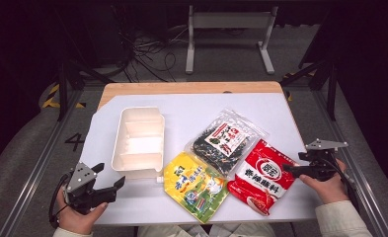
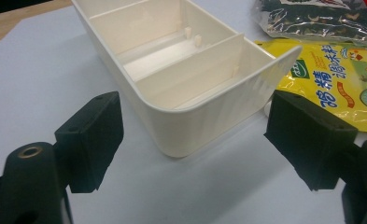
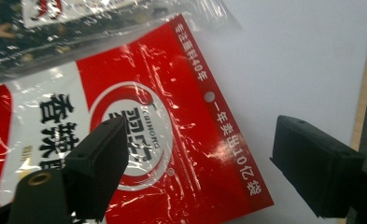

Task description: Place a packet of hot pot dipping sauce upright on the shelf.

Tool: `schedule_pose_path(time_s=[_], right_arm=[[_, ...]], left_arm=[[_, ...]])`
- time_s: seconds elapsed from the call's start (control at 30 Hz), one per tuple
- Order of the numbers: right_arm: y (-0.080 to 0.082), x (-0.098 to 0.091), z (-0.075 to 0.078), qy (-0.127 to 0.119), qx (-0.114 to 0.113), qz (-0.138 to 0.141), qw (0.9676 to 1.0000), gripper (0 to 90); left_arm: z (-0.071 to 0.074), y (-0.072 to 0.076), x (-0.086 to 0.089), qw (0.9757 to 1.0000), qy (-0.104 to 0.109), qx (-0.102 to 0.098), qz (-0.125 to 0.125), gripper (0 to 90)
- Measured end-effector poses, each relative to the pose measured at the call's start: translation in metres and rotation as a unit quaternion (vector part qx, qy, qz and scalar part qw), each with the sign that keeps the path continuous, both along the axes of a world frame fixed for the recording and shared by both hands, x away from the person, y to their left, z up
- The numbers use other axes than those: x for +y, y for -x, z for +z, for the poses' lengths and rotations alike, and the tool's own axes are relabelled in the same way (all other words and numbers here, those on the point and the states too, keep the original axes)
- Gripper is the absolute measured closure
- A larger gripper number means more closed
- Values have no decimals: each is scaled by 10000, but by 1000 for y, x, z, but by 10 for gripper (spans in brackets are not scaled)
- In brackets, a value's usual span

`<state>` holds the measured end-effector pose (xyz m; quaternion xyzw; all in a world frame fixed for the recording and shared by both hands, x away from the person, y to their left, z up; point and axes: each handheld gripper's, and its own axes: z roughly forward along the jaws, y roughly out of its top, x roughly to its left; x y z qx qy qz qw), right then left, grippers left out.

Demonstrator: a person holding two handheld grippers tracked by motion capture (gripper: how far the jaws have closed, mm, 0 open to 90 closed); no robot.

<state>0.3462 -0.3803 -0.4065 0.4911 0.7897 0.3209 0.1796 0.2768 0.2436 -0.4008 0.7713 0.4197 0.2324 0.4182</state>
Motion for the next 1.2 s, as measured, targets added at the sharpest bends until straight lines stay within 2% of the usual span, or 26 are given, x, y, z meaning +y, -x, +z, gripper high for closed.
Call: schedule_pose_path(time_s=[0.13, 0.2, 0.27, 0.37, 0.5, 0.57, 0.6, 0.63, 0.67, 0.7, 0.77, 0.9, 1.07, 1.1, 1.17, 1.2], right_arm=[[-7, 0, -15, 76, 214, -48, 9997, 164], [-8, 1, -17, 105, 234, -67, 9996, 157], [-11, 1, -24, 250, 282, -120, 9992, 132], [-13, -1, -26, 297, 237, -175, 9991, 117], [-14, 0, -29, 253, 370, -134, 9989, 115], [-14, 4, -33, 248, 565, -28, 9981, 100], [-14, 4, -33, 248, 565, -28, 9981, 100], [-13, 6, -33, 310, 550, -3, 9980, 99], [-13, 9, -34, 479, 539, 93, 9974, 98], [-13, 9, -34, 479, 539, 93, 9974, 98], [-12, 15, -33, 643, 599, 90, 9961, 144], [-11, 18, -31, 674, 626, 146, 9957, 201], [-12, 23, -28, 751, 796, 150, 9939, 273], [-15, 26, -25, 834, 956, 150, 9918, 295], [-17, 28, -24, 871, 1018, 123, 9909, 316], [-15, 34, -22, 926, 1054, 244, 9898, 483]], left_arm=[[0, 0, -1, 10000, -24, -10, 4, 189], [-1, 0, -1, 10000, -41, 3, 9, 189], [-2, -2, -1, 10000, -71, 47, 36, 189], [-4, -3, -1, 9999, -62, 86, 60, 189], [-3, -3, -1, 9999, -93, 86, 55, 189], [-4, -3, -1, 9999, -111, 86, 62, 189], [-4, -3, -1, 9999, -111, 86, 62, 189], [-4, -3, -2, 9999, -109, 91, 70, 189], [-5, -4, -2, 9998, -145, 140, 94, 189], [-5, -4, -2, 9998, -145, 140, 94, 189], [-6, -6, -2, 9996, -191, 168, 127, 191], [-5, -6, -1, 9996, -168, 160, 156, 193], [-5, -7, -1, 9995, -173, 179, 191, 194], [-5, -8, -2, 9994, -166, 207, 207, 194], [-5, -9, -1, 9994, -169, 204, 218, 196], [-5, -9, -1, 9994, -163, 206, 218, 200]])
